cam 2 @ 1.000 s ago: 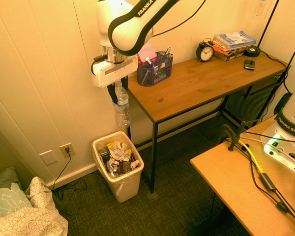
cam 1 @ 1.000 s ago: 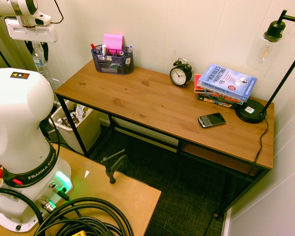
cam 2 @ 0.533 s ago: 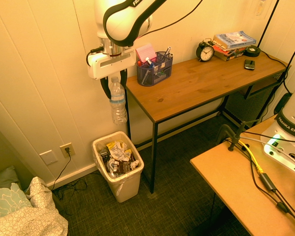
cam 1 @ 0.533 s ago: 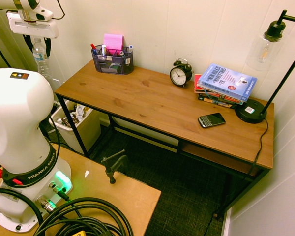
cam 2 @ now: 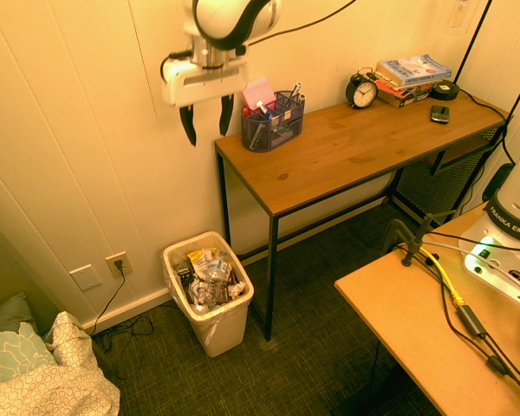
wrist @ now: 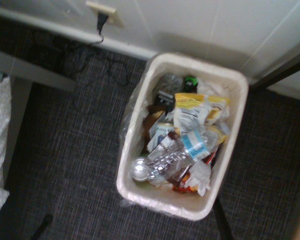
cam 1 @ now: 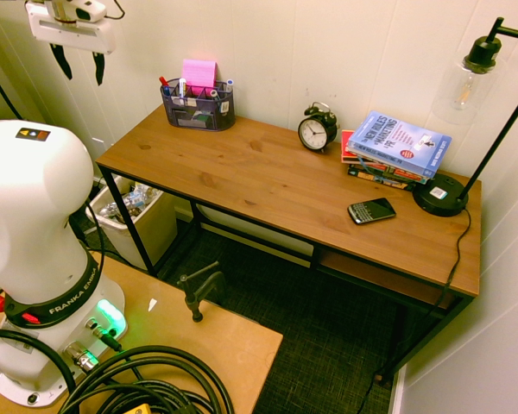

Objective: Throw the bottle in the trash bin

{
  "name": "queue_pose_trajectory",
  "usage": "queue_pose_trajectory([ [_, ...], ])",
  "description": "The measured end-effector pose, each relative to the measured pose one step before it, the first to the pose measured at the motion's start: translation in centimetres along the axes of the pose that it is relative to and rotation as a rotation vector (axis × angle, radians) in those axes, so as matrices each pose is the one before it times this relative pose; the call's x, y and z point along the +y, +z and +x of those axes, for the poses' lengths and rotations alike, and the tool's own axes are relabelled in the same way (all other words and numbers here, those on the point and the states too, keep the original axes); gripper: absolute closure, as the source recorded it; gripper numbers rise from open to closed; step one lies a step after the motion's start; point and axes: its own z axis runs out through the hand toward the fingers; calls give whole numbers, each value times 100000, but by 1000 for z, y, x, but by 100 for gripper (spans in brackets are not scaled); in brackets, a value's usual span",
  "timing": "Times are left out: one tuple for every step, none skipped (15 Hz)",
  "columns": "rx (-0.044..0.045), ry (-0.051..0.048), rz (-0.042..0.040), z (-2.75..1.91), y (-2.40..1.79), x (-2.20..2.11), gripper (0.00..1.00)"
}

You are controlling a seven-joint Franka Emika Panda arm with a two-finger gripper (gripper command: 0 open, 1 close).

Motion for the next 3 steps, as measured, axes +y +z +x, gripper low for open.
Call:
queue_pose_trajectory([
  [3748,1900,3381,1571,-2830,1473,0],
  [3968,2641,3224,1805,-2926,1614,0],
  [4211,3099,2822,1932,-2718,1701,0],
])
